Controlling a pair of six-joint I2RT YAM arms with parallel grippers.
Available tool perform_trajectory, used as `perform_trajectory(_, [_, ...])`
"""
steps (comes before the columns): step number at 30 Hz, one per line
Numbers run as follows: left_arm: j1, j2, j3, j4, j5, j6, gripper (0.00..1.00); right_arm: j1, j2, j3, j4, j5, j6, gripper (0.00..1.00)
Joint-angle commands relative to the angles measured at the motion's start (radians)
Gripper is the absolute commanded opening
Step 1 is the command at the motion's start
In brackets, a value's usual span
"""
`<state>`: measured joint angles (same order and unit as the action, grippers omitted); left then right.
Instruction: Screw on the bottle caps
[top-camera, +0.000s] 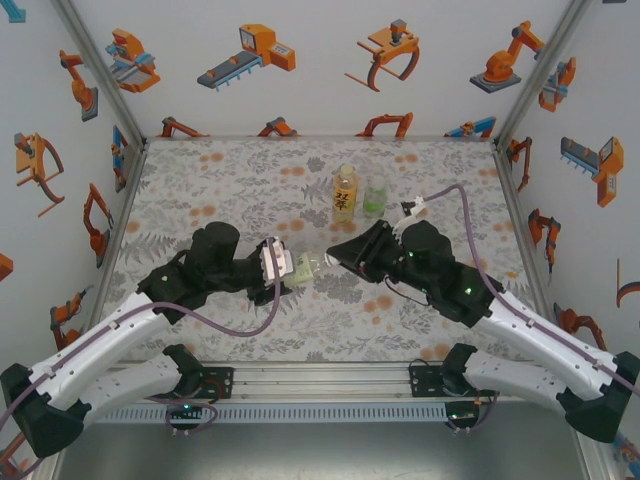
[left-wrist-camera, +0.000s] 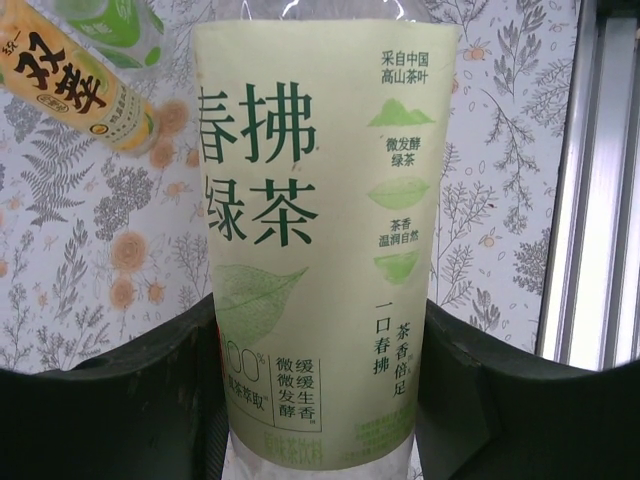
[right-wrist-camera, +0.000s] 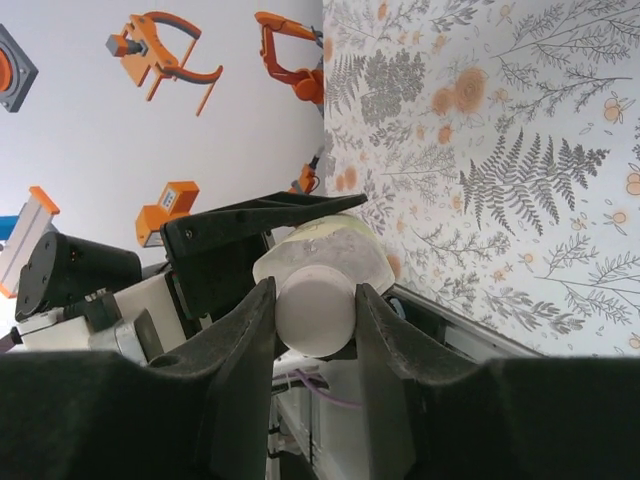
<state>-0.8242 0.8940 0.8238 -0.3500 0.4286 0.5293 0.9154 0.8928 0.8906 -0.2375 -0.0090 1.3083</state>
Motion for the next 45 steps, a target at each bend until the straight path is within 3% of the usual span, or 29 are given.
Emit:
perform_trajectory(1, [-0.012,-0.007,0.033,0.098,0.113,0.006,0.00,0.013,-0.023,0.067,-0.051,-0.010,-0.150,0.56])
perform_trajectory(4, [-0.012,-0.013,0.032,0.070,0.160,0.014,0.00,0.013,-0.054,0.117,-0.103,-0.006,-0.351,0.63])
perform_trajectory(11, [-0.012,-0.024,0.039,0.027,0.227,0.015,0.00,0.012,-0.100,0.183,-0.122,-0.086,-0.767,0.65])
perform_trajectory(17, [-0.012,-0.029,0.053,-0.021,0.306,0.015,0.00,0.012,-0.057,0.289,-0.223,-0.370,-1.204,0.64])
perform_trajectory(21, [-0.012,-0.036,0.046,-0.029,0.337,0.012,0.00,0.013,-0.028,0.325,-0.310,-0.609,-1.521,0.57])
perform_trajectory(23, [-0.012,-0.033,0.050,-0.029,0.339,0.001,0.00,0.012,-0.026,0.318,-0.325,-0.666,-1.643,0.54])
perform_trajectory(38, [-0.012,-0.029,0.058,-0.024,0.342,-0.014,0.00,0.014,-0.044,0.205,-0.211,-0.655,-1.697,0.38])
perform_trajectory(43, [-0.012,-0.018,0.059,-0.023,0.341,-0.017,0.00,0.014,-0.053,0.191,-0.182,-0.653,-1.663,0.44])
perform_trajectory(45, [-0.012,-0.014,0.064,-0.023,0.335,-0.020,0.00,0.015,-0.058,0.191,-0.172,-0.638,-1.643,0.40])
